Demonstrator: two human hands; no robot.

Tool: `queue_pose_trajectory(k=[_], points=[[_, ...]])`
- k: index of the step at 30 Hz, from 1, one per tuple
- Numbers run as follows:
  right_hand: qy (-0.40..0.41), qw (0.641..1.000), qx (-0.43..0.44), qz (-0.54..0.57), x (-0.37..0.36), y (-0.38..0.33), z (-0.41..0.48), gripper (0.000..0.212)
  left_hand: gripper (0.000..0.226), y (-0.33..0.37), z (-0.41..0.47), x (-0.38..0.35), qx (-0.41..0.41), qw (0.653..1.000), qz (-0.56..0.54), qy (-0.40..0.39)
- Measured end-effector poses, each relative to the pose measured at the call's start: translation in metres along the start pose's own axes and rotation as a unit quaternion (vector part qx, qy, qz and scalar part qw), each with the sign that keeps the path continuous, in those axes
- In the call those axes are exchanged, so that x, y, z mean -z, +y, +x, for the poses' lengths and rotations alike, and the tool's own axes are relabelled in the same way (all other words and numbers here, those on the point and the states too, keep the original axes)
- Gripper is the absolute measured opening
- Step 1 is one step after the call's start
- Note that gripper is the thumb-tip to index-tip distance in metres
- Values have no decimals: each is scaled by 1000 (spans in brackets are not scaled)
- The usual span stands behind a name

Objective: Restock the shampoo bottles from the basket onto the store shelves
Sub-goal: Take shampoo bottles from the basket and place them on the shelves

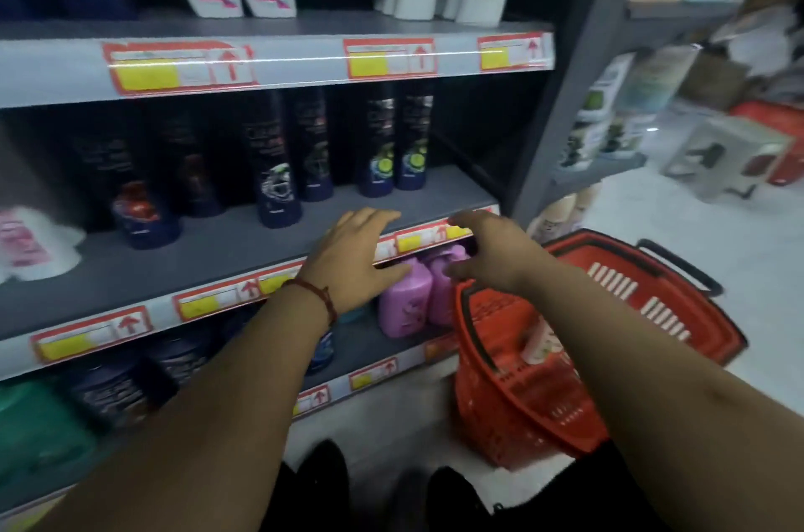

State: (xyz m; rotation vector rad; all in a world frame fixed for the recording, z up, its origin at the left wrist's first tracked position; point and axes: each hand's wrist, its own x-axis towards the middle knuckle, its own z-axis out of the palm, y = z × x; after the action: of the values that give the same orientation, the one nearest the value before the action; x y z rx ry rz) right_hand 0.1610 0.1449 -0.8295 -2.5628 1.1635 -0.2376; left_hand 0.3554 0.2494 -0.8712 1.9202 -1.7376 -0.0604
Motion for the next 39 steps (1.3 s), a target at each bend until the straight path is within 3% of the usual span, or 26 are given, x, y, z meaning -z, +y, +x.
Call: queue_pose_trajectory(k=[4, 11, 19, 22, 29, 33, 39], points=[[22, 999, -40, 8, 15, 49, -28, 75, 68, 53, 31, -37, -31, 999, -19, -6], [13, 990, -141, -1, 21, 168, -95, 75, 69, 146, 72, -118, -130, 988, -6, -86], [28, 973, -219, 67, 6, 251, -119, 82, 72, 196, 84, -220, -89, 975, -37, -198], [29, 975, -210, 73, -4, 275, -105, 82, 60, 198, 92, -253, -71, 977, -29, -201], [-44, 978, -203, 33, -33, 362, -33, 86, 61, 161, 150, -340, 21, 971, -83, -222], [-67, 983, -171, -8, -52, 405, 12, 85, 73, 141, 168, -391, 28, 963, -87, -252], [-128, 979, -147, -60, -83, 445, 65, 90, 64, 125, 173, -439, 24, 955, -142, -259]])
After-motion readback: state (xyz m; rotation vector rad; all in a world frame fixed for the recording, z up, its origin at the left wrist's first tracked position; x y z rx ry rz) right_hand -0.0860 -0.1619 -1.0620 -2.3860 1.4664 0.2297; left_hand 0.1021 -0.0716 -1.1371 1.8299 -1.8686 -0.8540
